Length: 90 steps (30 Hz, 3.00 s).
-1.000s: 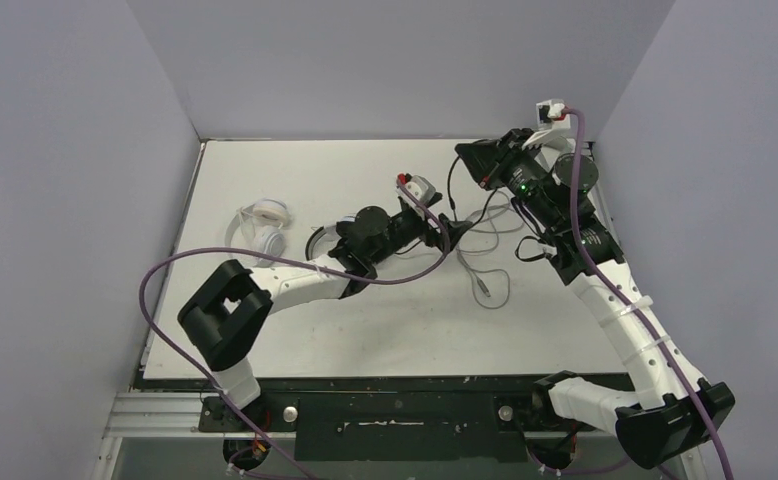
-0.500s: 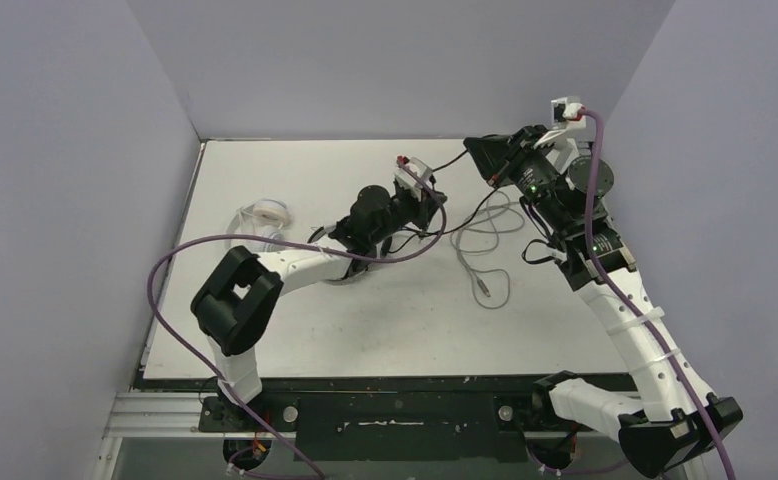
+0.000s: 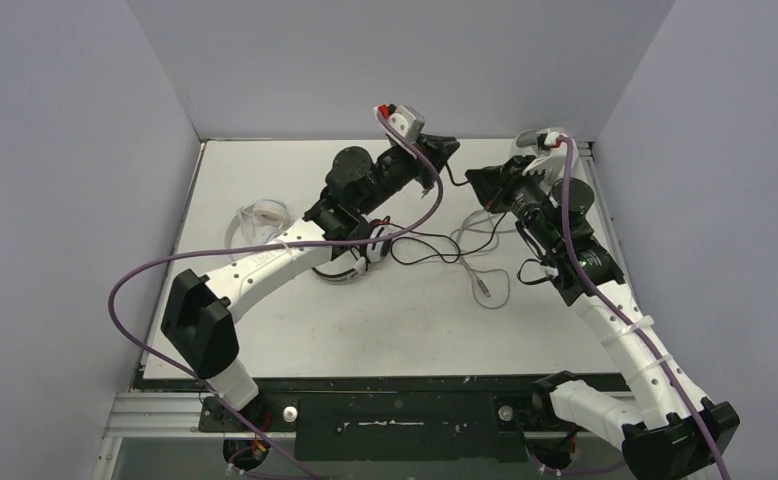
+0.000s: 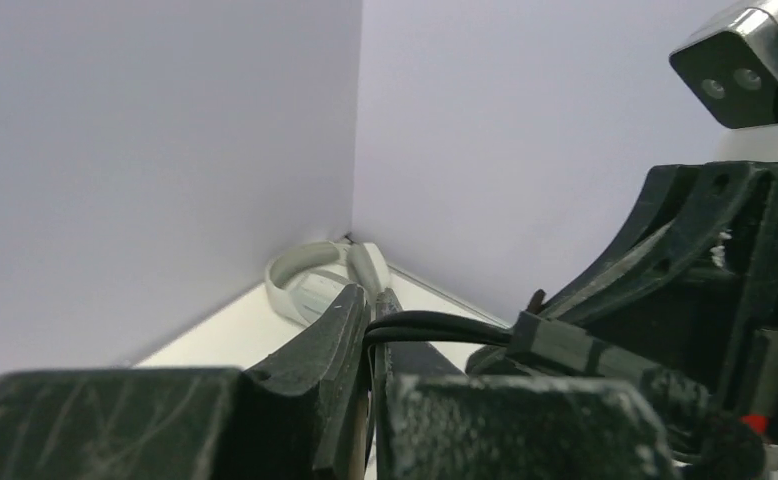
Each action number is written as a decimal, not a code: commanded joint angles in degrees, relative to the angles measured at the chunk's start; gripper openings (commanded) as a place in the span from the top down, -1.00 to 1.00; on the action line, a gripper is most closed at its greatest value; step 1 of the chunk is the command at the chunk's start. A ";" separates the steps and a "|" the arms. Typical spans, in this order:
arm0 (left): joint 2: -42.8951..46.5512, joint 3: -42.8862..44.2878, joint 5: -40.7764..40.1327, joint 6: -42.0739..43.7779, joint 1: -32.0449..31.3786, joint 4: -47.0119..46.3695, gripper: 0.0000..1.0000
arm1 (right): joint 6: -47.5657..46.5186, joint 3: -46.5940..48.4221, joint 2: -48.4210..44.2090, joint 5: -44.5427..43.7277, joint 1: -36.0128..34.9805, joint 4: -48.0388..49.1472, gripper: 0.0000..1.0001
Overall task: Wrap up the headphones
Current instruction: Untie the headphones cable at the center of the board, then pick up the headphones from the center of the board.
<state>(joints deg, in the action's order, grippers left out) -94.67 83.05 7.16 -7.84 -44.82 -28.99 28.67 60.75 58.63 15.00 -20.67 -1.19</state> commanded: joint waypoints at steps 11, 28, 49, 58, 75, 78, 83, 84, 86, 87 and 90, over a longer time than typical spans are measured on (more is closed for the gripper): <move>17.74 -23.02 -16.41 -6.89 -20.52 25.77 -0.34 | -10.16 7.31 -2.67 -20.01 1.15 -15.91 1.00; 38.29 -27.99 -25.76 -32.05 5.59 66.02 -0.95 | -8.48 -7.18 -6.51 -7.57 1.23 -16.20 0.17; 34.35 -41.28 -17.01 -36.43 27.50 59.12 -0.95 | 2.53 -6.35 -8.53 -11.77 1.20 -14.66 -1.00; 32.76 -40.63 -17.77 -36.09 27.50 58.93 -0.95 | 9.75 5.83 -9.96 -4.21 1.20 -17.12 -1.00; 32.01 -35.63 -23.83 -33.42 27.50 64.32 -0.95 | 17.40 21.66 -7.35 -11.17 1.17 -26.60 -1.00; 31.92 -35.71 -22.85 -33.45 27.50 63.95 -0.95 | 15.67 21.27 -8.85 -14.01 1.19 -27.11 -1.00; 31.40 -37.50 -19.99 -34.00 27.46 60.76 -0.95 | 9.22 20.50 -5.28 -5.10 1.24 -32.69 -1.00; 31.09 -37.81 -19.08 -34.33 27.50 59.81 -0.95 | 8.69 19.95 -4.23 -2.84 1.23 -35.07 -1.00; 30.05 -37.80 -17.45 -35.33 27.48 58.65 -0.95 | 7.76 18.46 -2.50 -1.58 1.24 -38.51 -1.00; 29.73 -37.91 -16.88 -35.54 27.50 57.91 -0.95 | 7.73 17.31 -2.41 -1.86 1.20 -39.10 -1.00; 28.84 -38.49 -15.81 -36.13 27.50 56.19 -0.95 | 8.14 12.71 -5.23 -4.83 1.19 -37.37 -1.00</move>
<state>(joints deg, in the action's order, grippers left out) -64.79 44.73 -11.38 -42.87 -17.52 32.21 38.30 78.28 54.41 10.39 -19.79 -35.62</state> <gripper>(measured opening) 0.973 0.999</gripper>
